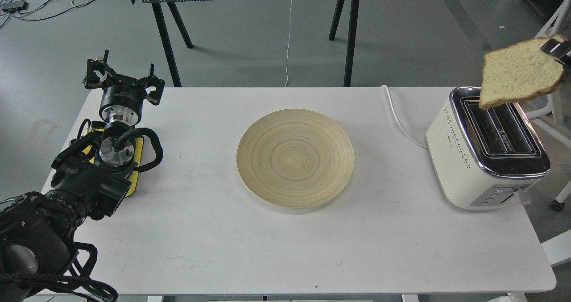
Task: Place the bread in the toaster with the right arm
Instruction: 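Carry the bread slice with the right gripper above the toaster slot, then lower the bread slice into the toaster slot with the right gripper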
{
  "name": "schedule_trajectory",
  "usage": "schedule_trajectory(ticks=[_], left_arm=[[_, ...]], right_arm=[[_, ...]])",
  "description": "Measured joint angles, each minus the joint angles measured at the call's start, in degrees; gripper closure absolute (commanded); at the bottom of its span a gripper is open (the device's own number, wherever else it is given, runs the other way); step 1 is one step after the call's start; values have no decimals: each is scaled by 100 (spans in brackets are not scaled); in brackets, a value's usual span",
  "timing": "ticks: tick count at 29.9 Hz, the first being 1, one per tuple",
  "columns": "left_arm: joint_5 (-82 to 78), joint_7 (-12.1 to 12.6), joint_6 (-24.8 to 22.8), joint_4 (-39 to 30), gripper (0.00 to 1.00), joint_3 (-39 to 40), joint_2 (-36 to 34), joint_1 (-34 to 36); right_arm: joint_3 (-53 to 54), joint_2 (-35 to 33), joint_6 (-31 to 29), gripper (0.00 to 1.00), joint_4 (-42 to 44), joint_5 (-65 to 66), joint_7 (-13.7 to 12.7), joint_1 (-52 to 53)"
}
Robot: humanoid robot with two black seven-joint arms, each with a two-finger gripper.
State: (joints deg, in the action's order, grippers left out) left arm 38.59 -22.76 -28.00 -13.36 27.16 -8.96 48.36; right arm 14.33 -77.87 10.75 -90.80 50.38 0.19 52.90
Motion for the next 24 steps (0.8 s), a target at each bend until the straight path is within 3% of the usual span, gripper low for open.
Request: schedule_trajectory(ticks=[7, 24], left_arm=[[0, 0, 0, 0, 0, 0, 0, 0], [0, 0, 0, 0, 0, 0, 0, 0]], right_arm=[[-28, -380, -254, 96, -3, 307, 0, -118], [-270, -52, -302, 96, 140, 467, -9, -288]])
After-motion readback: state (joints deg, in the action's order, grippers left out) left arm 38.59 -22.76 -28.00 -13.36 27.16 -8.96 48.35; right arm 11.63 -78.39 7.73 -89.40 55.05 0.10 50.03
